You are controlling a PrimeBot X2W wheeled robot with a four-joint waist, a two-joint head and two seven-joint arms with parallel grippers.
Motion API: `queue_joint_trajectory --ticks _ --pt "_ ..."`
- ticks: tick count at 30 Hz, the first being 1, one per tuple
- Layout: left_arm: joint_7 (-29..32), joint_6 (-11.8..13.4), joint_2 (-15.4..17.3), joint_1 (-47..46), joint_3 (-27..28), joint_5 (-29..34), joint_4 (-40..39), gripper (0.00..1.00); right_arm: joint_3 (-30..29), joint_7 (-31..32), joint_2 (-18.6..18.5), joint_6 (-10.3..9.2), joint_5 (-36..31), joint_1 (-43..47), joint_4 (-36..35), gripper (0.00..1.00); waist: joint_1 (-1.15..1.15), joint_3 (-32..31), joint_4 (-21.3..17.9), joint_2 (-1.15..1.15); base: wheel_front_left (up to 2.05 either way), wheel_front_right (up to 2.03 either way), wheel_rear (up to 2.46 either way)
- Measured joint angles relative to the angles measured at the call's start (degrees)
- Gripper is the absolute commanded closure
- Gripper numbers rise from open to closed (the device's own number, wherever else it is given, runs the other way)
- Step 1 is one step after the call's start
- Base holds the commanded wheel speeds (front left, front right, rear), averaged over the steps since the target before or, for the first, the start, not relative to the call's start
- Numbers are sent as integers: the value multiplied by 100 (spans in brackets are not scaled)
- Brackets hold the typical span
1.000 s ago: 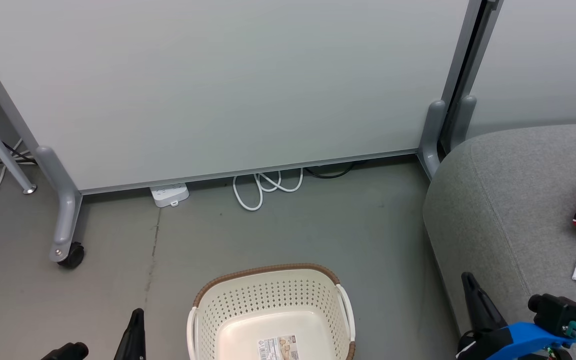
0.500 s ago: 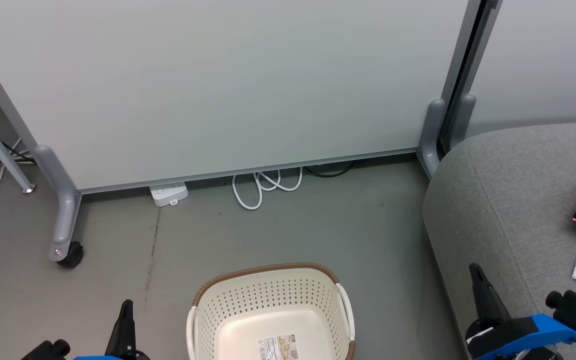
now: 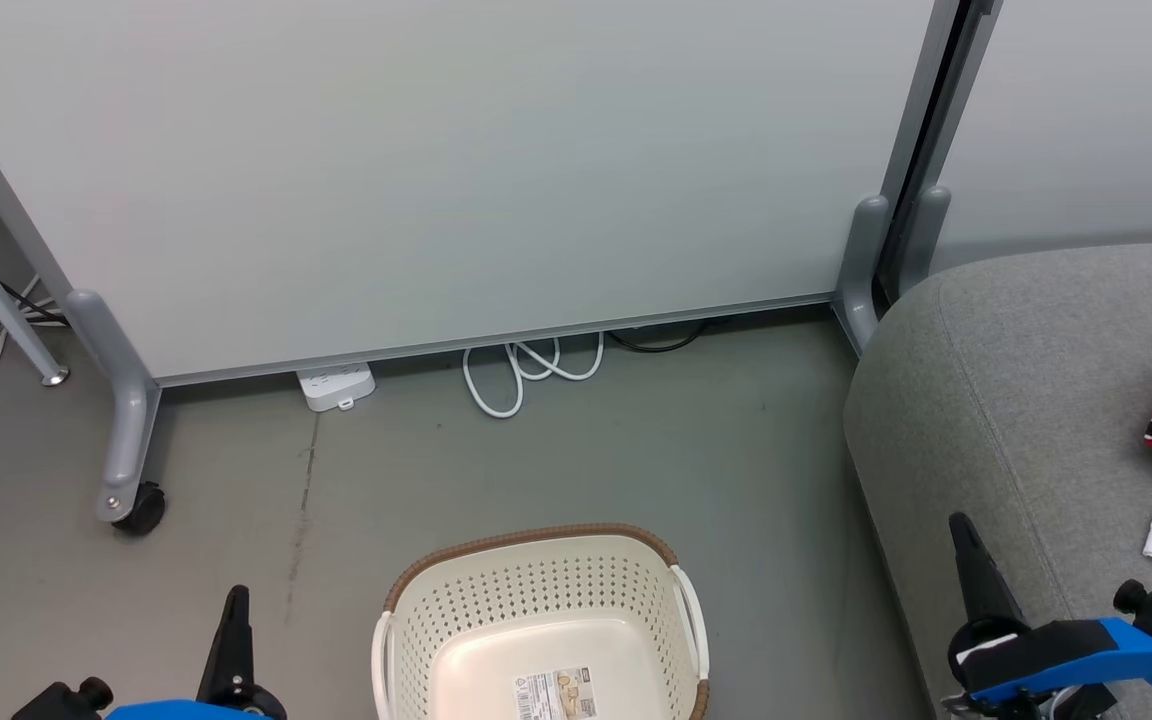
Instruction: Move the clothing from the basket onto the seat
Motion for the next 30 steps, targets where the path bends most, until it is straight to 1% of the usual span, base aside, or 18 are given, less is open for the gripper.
queue_joint_trajectory --ticks 30 --pt "477 0 4 -99 231 -1681 -370 100 -157 176 11 -1 2008 -153 64 100 0 36 -25 0 0 0 0"
